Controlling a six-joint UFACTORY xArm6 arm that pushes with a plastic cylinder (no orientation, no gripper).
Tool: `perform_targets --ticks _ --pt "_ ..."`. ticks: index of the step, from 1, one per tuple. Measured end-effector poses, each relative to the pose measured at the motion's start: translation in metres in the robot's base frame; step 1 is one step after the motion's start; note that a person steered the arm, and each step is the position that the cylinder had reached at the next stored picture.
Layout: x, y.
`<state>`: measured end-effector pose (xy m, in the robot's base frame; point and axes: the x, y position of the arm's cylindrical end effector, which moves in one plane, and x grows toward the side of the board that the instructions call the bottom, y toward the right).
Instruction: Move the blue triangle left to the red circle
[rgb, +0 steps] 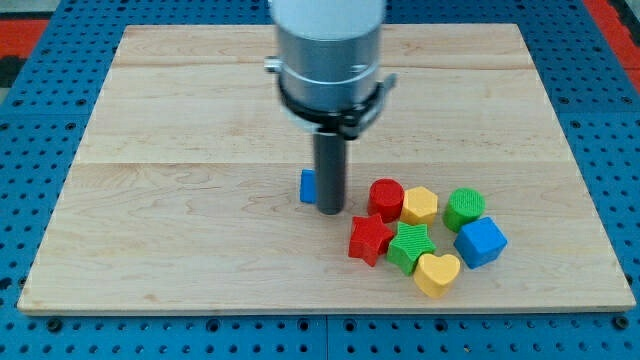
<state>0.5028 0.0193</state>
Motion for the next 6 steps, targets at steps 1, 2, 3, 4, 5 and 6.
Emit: perform_targets --ticks 1,2,3,4,5,6 --pt "-0.017 -0.048" --pt "-0.021 -0.093" --pt "-0.046 -0.072" --pt "-0.055 -0.063" --pt "-0.022 -0.022" --pt "-0.014 -0.011"
